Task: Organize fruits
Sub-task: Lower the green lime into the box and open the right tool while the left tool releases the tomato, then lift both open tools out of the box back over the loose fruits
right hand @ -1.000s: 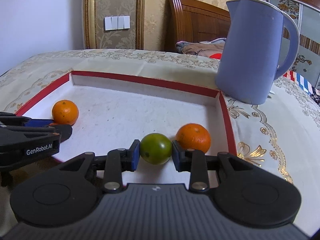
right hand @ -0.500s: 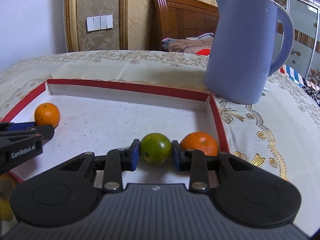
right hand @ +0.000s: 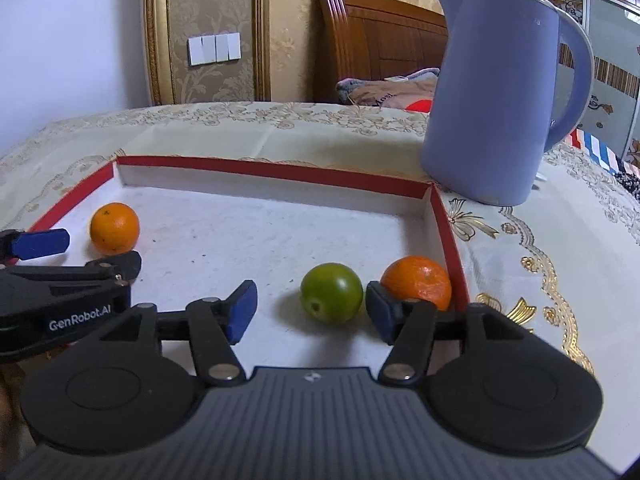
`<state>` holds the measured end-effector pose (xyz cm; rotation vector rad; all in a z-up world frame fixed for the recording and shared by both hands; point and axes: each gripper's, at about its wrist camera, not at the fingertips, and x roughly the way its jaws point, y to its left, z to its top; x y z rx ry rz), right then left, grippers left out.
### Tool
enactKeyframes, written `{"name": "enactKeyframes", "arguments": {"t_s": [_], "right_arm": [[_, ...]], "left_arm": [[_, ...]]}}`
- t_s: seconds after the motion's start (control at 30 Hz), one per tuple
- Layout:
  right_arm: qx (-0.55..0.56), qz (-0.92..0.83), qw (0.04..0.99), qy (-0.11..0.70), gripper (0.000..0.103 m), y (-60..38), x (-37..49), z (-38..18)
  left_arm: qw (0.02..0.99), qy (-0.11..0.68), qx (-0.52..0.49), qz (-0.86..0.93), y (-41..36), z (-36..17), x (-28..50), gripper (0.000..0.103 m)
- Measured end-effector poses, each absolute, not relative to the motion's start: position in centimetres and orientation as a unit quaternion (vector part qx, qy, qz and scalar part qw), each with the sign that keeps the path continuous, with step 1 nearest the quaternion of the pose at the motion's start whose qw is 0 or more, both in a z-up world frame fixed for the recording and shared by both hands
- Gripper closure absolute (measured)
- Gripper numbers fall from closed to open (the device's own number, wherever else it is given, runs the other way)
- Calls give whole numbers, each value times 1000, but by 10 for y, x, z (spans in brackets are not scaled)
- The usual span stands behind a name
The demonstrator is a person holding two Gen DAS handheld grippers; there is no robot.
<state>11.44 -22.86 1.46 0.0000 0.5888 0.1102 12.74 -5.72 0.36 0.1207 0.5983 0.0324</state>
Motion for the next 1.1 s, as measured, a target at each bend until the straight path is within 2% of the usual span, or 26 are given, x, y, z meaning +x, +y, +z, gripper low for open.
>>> {"name": "enactKeyframes", "arguments": {"t_s": [0.07, 0.17, 0.4, 0.63, 0.7, 0.83, 1.03, 1.1], "right_arm": [[2, 56, 956, 289, 42, -230, 112, 15], [3, 61, 956, 287, 37, -230, 108, 14], [18, 78, 959, 272, 26, -234, 90, 15], [26, 75, 964, 253, 22, -238, 69, 14], [28, 64, 968, 241, 12, -241, 62, 15], [34, 47, 975, 214, 12, -248, 50, 18], [45, 52, 973, 222, 12, -253, 41, 15], [56, 47, 974, 215, 7, -257, 37, 16]], "left_arm": [[958, 282, 52, 17, -54, 7, 122, 33], [964, 261, 44, 26, -48, 10, 113, 26], [968, 247, 25, 26, -36, 12, 95, 26], [970, 240, -20, 30, -9, 15, 63, 26], [971, 237, -29, 32, -1, 15, 54, 26], [970, 237, -49, 31, 12, 16, 41, 26], [969, 243, -35, 26, 13, 14, 30, 26], [970, 241, -29, 18, 13, 13, 26, 26]]}}
